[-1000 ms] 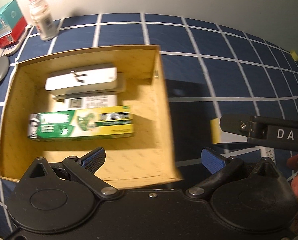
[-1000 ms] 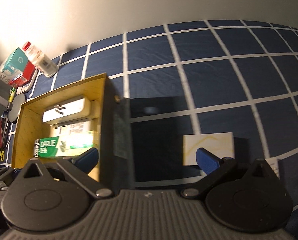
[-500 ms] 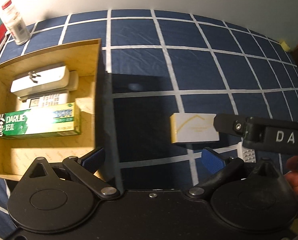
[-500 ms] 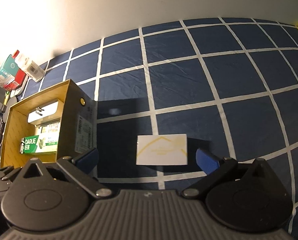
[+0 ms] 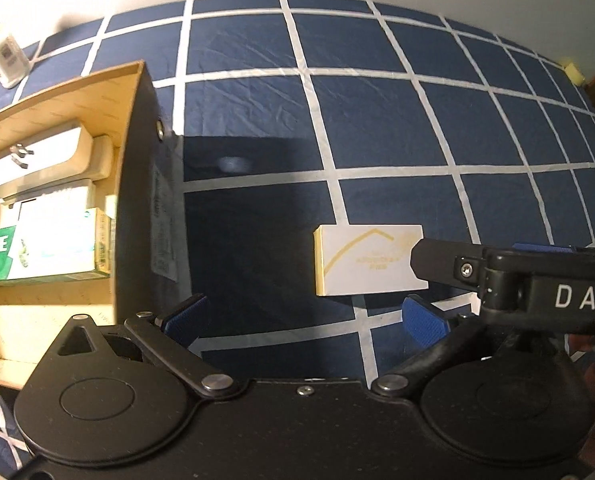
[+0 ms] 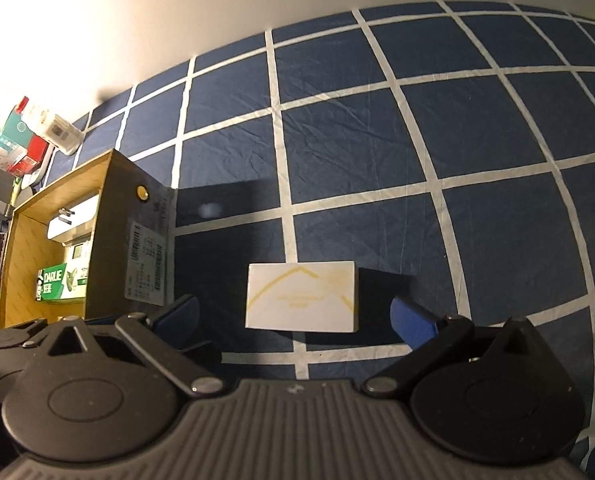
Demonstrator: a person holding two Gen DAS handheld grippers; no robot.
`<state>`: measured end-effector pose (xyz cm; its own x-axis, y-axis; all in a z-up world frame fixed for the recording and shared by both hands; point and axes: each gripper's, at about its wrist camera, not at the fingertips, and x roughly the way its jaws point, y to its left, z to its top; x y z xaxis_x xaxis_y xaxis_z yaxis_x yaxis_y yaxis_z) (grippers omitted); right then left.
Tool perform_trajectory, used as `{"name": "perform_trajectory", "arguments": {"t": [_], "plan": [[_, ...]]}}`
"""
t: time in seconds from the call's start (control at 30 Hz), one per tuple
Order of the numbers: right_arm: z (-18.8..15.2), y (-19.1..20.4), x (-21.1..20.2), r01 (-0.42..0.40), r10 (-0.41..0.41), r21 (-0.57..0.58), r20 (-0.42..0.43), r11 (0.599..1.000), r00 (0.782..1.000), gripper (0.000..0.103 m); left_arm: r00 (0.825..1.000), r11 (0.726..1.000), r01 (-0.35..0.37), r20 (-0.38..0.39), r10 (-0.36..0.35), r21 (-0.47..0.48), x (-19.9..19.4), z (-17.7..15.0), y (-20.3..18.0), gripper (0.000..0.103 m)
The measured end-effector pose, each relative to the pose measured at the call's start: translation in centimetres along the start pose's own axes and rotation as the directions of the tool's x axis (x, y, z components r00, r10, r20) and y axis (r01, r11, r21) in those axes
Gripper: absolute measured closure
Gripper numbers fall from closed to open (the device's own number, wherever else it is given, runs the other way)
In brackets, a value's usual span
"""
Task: Organize objects
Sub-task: 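Move the right tool toward the small white-and-yellow box on the bedspread, then close the right gripper on the small white-and-yellow box and lift it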
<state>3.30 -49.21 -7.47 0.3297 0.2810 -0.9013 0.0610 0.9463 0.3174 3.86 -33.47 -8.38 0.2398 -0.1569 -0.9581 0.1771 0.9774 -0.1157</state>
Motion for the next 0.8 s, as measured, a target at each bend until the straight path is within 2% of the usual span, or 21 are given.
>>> {"name": "perform_trajectory", "arguments": {"t": [0.33,0.4,0.5,0.7,0.8], "plan": [[1.4,-2.5,4.2,-0.041,0.042,0.016,-0.071,0.999,0.997,0.005,0.997,0.999,0.039,-0.072,-0.038,0.006,4.5,1.6,-0.7,0.000],[1.6,-2.9,5.1,-0.052,0.053,0.021,-0.089,0.998,0.995,0.014,0.995,0.999,0.055,-0.089,-0.054,0.002,5.3,1.9,-0.8,0.000],[2.0,-3.6,6.5,-0.071,0.077,0.054,-0.123,0.996,0.989,0.022,0.990,0.997,0.079,-0.114,-0.078,0.001,6.5,2.3,-1.0,0.001],[2.6,-4.1,8.8,-0.091,0.101,0.068,-0.165,0.994,0.981,0.030,0.977,0.992,0.124,-0.171,-0.124,-0.012,8.6,2.9,-0.9,0.015],[2.7,-4.1,9.6,-0.092,0.103,0.070,-0.185,0.993,0.977,0.030,0.972,0.989,0.146,-0.183,-0.146,-0.010,9.3,3.1,-1.0,0.017]]}}
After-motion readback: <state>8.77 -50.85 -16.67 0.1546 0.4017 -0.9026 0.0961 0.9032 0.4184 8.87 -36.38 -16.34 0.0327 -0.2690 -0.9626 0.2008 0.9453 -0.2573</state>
